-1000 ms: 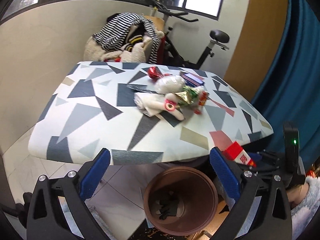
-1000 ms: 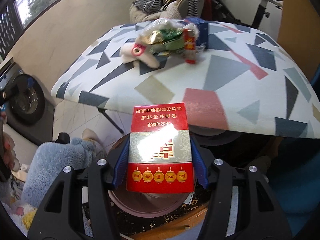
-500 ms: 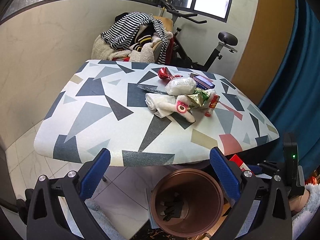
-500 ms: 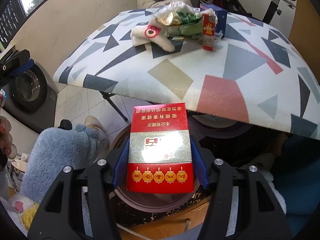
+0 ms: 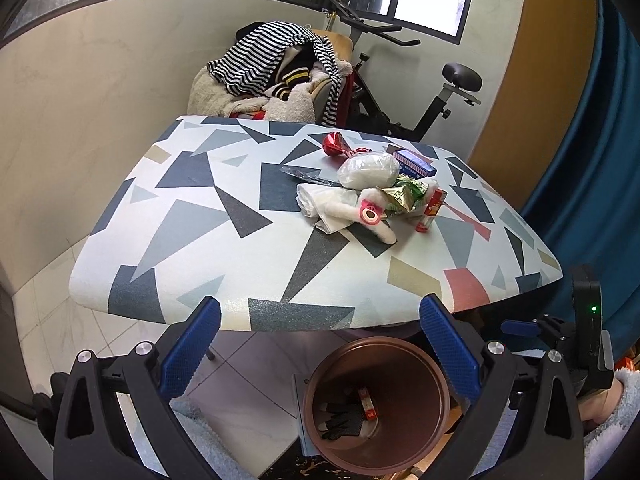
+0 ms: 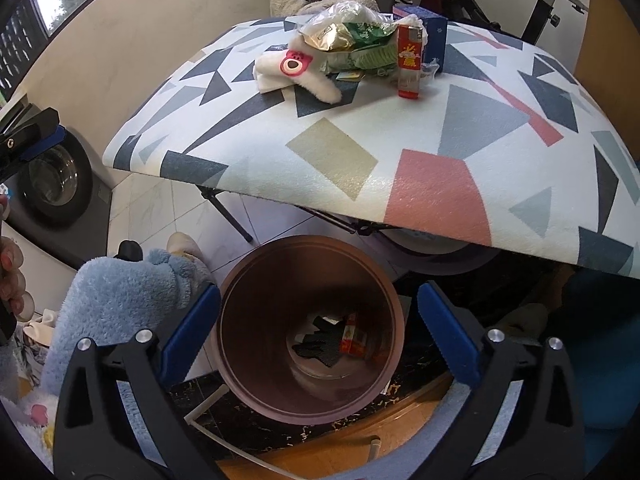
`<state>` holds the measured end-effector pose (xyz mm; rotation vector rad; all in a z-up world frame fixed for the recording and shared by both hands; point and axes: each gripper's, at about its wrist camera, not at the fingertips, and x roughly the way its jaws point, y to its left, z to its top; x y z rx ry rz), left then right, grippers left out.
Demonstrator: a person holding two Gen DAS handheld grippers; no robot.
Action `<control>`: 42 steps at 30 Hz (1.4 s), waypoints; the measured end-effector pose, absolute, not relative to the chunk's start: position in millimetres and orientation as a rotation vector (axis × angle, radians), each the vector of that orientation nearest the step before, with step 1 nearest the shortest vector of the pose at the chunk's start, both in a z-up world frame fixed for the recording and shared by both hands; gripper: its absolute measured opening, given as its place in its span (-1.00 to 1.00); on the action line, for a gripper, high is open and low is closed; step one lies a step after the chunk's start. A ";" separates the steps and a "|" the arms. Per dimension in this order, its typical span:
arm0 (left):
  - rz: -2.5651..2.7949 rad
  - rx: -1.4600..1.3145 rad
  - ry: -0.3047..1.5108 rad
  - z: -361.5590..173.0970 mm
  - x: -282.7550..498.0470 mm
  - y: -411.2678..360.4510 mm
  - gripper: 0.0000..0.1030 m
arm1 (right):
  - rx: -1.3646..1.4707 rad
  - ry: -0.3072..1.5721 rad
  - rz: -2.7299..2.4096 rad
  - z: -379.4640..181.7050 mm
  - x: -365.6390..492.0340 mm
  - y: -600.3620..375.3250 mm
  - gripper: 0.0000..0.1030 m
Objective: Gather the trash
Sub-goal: 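Lower the red cigarette box over the brown bin and open the right gripper, then grasp the red lighter with the right gripper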
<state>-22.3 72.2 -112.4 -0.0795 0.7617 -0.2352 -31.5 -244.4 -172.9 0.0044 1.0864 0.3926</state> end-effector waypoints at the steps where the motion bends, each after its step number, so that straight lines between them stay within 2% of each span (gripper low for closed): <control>1: -0.232 -0.077 0.760 -112.7 -22.5 72.0 0.89 | -0.001 1.083 0.384 -173.0 -31.4 -245.0 0.89; 25: -0.278 -0.037 0.675 -98.1 -7.7 51.3 0.89 | -0.002 0.971 0.226 -142.0 -3.8 -299.7 0.89; 42: -0.284 -0.054 0.740 -108.6 25.8 52.3 0.89 | -0.073 0.956 0.241 -125.1 23.8 -298.7 0.89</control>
